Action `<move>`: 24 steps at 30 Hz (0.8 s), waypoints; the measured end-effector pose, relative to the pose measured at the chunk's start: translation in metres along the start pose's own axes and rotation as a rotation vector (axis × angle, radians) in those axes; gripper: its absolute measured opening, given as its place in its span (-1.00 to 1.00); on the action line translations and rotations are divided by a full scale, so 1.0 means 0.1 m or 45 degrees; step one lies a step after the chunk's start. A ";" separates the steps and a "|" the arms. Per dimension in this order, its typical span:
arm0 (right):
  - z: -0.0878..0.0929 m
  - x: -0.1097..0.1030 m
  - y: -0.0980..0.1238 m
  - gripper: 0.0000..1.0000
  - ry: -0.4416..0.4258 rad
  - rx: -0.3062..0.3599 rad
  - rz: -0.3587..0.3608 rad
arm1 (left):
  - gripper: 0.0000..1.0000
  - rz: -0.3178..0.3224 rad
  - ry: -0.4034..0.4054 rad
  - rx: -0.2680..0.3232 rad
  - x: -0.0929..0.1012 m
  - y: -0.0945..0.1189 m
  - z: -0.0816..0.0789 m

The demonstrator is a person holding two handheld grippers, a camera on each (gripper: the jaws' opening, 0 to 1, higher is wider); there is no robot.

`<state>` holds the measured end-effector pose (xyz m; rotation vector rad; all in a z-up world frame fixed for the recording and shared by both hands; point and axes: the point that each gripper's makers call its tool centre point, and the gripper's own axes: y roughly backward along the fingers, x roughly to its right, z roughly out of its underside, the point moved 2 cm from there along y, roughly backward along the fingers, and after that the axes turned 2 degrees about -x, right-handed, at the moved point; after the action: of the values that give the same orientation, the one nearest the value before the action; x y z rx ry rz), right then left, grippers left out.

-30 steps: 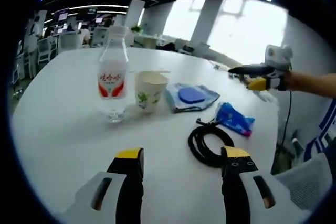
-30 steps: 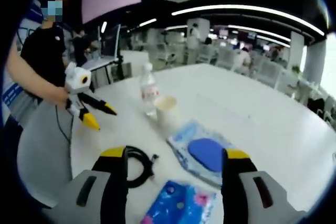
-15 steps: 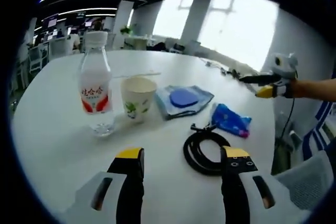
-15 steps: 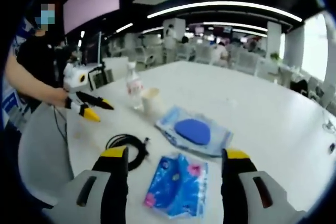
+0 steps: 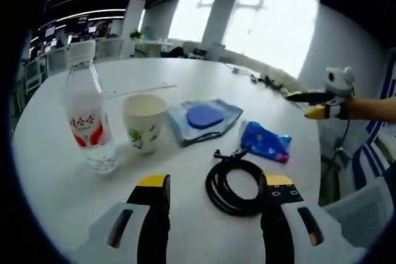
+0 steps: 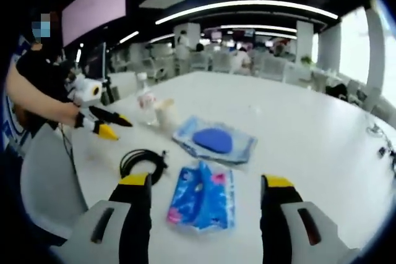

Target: Arrange the tabletop items into an orderly group along one side of the table until the central work area is clear of visible clutter.

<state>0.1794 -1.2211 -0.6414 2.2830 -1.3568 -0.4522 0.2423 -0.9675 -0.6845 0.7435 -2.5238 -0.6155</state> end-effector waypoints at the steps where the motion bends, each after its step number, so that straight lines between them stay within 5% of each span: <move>1: 0.02 -0.01 0.01 0.38 0.001 -0.005 0.000 | 0.13 0.004 -0.004 -0.002 0.01 -0.01 -0.01; 24: 0.29 -0.01 0.10 0.37 -0.157 0.028 0.095 | 0.10 0.080 -0.100 -0.049 0.08 -0.35 -0.24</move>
<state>0.1570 -1.2302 -0.6606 2.2451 -1.5082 -0.5641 0.2619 -1.0058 -0.6811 0.6357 -2.5882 -0.6826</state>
